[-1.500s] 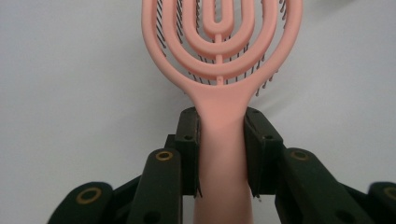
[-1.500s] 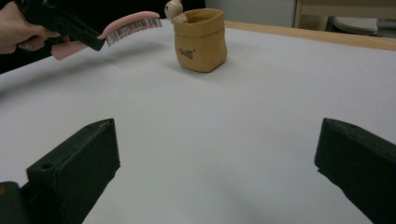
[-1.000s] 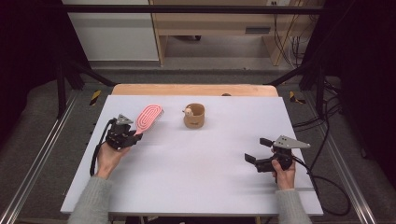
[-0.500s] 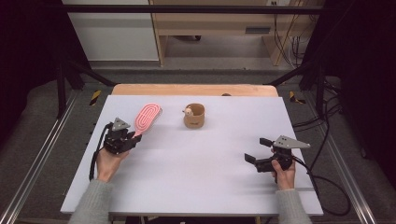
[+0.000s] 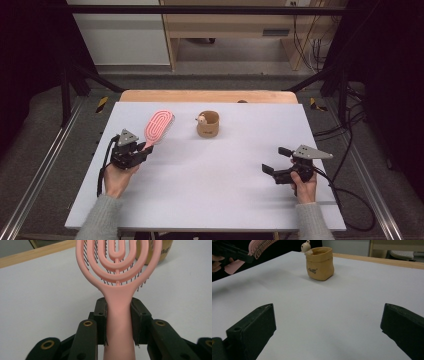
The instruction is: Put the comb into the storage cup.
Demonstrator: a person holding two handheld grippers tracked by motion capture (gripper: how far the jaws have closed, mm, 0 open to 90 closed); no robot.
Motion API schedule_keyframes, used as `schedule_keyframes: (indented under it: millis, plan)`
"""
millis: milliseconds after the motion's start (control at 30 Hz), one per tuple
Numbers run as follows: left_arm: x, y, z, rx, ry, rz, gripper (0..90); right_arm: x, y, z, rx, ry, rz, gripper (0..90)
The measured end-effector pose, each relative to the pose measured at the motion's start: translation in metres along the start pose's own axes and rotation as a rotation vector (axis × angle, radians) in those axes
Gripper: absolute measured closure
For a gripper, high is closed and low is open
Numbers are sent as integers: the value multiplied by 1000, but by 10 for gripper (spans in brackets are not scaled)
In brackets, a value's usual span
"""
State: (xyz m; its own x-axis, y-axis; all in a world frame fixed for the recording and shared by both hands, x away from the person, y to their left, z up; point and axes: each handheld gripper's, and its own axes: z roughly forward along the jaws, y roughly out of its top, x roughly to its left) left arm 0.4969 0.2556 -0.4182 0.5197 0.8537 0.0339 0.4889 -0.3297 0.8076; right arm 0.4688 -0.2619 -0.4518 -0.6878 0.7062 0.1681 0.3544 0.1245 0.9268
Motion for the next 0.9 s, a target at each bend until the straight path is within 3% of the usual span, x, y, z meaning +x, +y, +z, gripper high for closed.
schedule_keyframes:
  millis: [433,900]
  plan:
    - [-21,2,-2,-50,6,20,697,3,2,2,-3,-8,4,3]
    - [-42,6,1,-59,-10,50,697,12,8,7,-6,4,9,3]
